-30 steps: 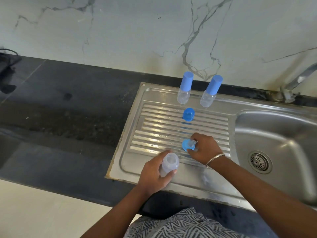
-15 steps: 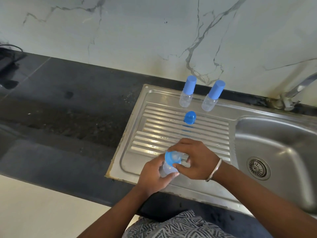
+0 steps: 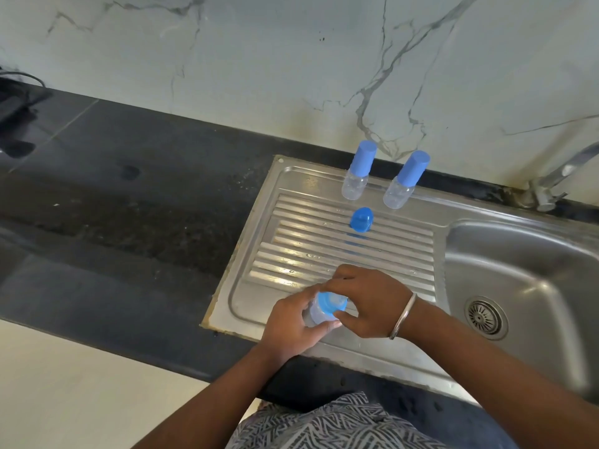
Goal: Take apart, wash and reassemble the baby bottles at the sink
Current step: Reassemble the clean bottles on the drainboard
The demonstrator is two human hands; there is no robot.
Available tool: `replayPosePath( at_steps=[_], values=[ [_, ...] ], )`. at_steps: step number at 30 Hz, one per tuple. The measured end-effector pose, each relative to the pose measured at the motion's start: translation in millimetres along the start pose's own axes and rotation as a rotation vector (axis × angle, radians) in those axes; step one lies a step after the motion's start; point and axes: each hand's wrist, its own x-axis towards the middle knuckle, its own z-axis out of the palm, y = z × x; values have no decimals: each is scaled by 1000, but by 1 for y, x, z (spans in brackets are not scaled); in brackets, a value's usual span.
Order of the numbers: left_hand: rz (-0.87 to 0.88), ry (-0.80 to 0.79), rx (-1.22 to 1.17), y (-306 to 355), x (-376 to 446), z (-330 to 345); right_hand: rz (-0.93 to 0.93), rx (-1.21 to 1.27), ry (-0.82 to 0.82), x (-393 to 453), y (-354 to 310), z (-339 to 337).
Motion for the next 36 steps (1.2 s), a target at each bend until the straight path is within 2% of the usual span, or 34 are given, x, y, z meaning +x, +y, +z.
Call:
replayPosePath(
  at_steps=[12, 17, 25, 30, 36],
  values=[
    [13, 69, -3, -2, 1, 0, -82, -54, -90, 11, -4, -5],
    [6, 49, -13, -3, 1, 0, -55, -44, 1, 9, 0, -8],
    [-25, 26, -15, -5, 2, 2, -87, -16, -58, 4, -8, -10],
    [-21, 24, -16, -3, 1, 2, -2, -47, -104, 9, -7, -4],
    [-54, -1, -13, -7, 2, 4, 235, -198, -81, 10, -16, 2]
  ],
)
